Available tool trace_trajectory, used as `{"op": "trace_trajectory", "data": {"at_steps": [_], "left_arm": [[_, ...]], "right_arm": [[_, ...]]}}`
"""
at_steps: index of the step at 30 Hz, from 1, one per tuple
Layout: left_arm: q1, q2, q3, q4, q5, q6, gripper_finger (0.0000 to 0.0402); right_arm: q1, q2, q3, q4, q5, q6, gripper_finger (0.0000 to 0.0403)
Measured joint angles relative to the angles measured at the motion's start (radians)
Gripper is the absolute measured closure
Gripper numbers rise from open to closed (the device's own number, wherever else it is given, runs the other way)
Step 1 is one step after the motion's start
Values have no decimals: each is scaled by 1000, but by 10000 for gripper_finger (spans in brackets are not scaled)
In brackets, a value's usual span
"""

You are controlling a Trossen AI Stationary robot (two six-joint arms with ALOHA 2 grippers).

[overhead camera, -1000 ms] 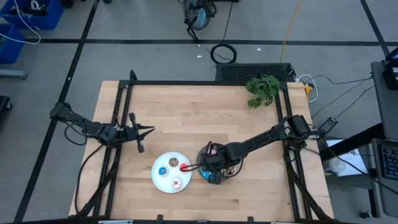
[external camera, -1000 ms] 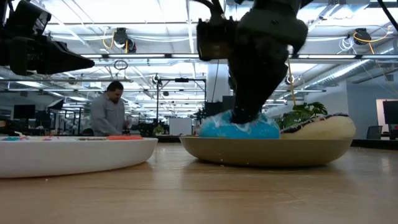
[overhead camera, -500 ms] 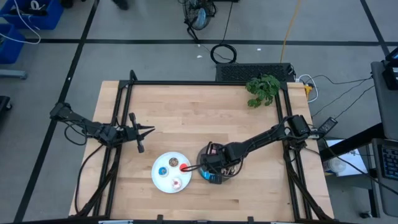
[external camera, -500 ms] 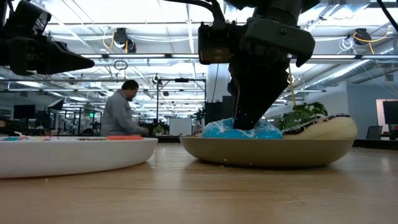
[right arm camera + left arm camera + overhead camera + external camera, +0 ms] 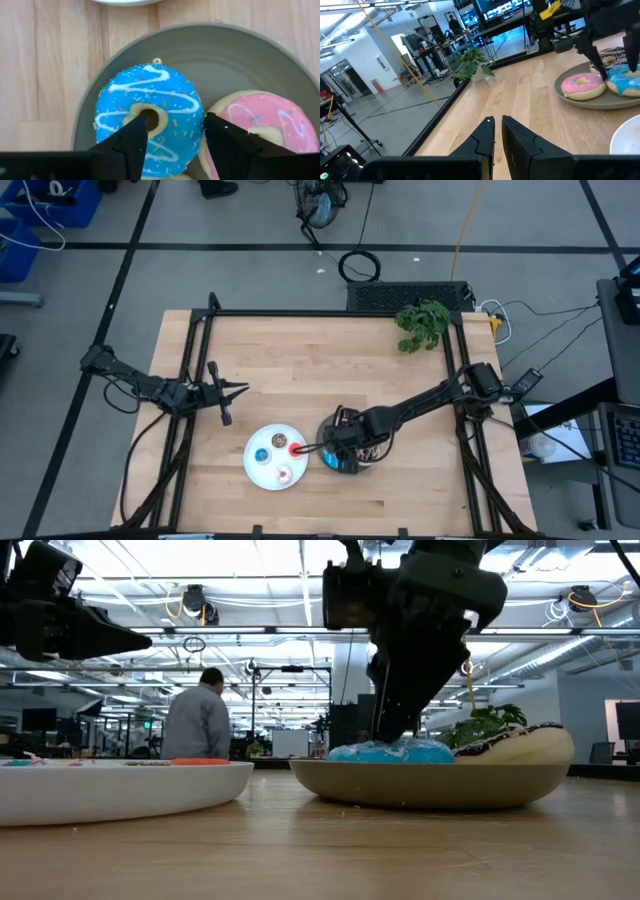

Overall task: Pick & Place donuts
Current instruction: Put the large blue donut on the gray plate, then return to Home Position

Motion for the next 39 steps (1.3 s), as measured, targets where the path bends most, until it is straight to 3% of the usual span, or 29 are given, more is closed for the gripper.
{"op": "trace_trajectory", "data": {"at_steps": [8, 14, 17, 21, 25, 27, 31, 39], "left_arm": [[0, 0, 0, 0, 0, 0, 360], [0, 0, 0, -4, -1, 0, 360], [0, 0, 0, -7, -1, -2, 360], [0, 0, 0, -8, -1, -2, 360], [0, 0, 0, -9, -2, 3, 360], [0, 0, 0, -8, -2, 0, 360], [0, 0, 0, -1, -3, -18, 360], [0, 0, 0, 60, -33, -85, 360]], "right_arm": [[-15, -88, 0, -16, 2, -18, 220], [-21, -242, 0, -40, 3, -40, 221], [-8, -360, 0, -102, 101, -42, 237], [52, -518, -38, -134, 301, -102, 290], [92, -683, -154, -117, 342, -101, 371], [105, -756, -239, -95, 355, -96, 394], [137, -896, -425, -10, 412, -79, 395], [179, -1151, -813, 322, 468, -208, 402]]}}
